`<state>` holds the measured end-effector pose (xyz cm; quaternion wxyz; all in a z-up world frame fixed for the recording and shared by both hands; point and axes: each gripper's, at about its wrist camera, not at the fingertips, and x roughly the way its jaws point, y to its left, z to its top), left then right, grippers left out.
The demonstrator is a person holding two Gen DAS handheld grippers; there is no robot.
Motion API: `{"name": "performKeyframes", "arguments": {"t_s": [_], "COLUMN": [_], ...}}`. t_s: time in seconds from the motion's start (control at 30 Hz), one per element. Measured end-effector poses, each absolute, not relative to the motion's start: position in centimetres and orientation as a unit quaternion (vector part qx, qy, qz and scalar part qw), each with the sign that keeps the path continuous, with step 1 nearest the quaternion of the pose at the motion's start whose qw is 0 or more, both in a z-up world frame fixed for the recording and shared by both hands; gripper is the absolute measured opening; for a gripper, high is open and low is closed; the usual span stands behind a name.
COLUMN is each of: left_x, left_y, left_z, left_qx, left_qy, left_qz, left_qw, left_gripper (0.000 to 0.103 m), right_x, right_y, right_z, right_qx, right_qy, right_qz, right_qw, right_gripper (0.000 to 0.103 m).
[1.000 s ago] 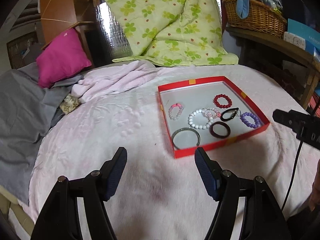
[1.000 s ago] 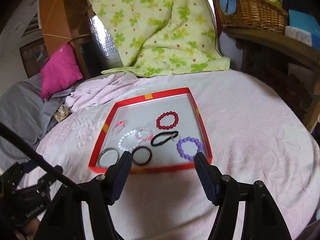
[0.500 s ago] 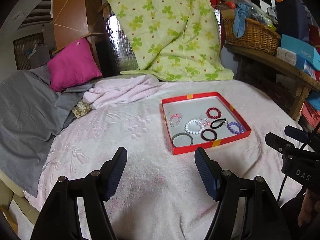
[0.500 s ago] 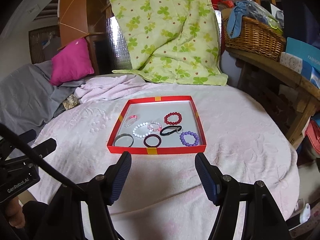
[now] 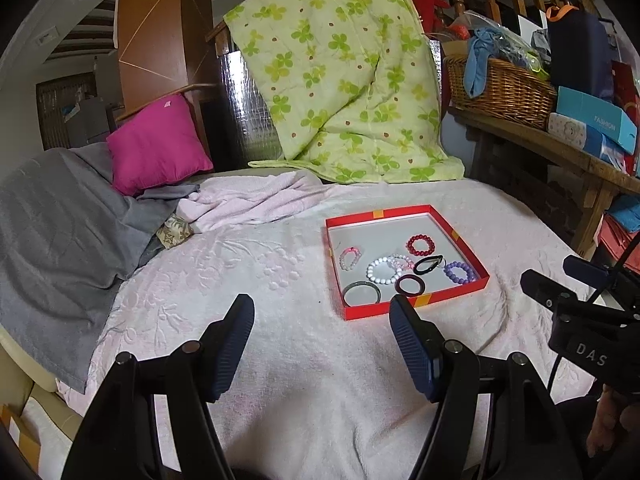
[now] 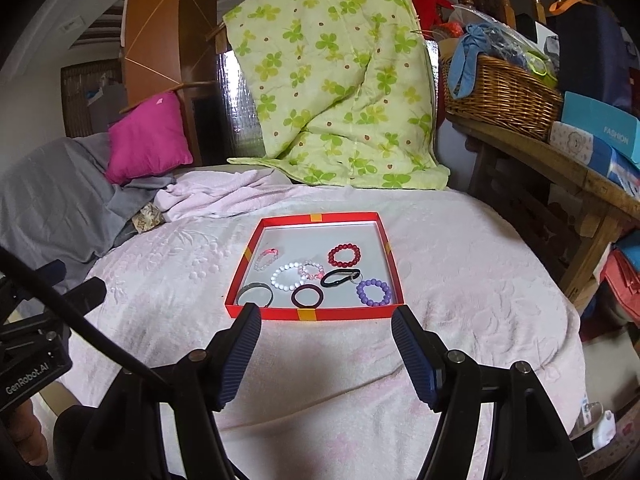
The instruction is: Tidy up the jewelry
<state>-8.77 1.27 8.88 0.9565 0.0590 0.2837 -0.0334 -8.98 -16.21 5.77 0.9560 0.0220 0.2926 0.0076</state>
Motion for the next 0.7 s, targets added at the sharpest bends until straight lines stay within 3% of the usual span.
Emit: {"name": "performKeyframes", "arguments": {"t_s": [0.7], "left_x": [-9.02], "left_y": [1.37], "left_z": [9.14], "left_qx": [0.053], "left_qy": [0.284], "left_qz": [-0.023], "left_qw": [0.957], "left_gripper": [0.072], "right_x": [-9.09], "right_y": [-16.36], "right_z": [5.68], "right_qx": [0.028], "right_qy": [0.291], "right_qz": [0.011], "right_qw": [0.956], "right_gripper": [0.072]}}
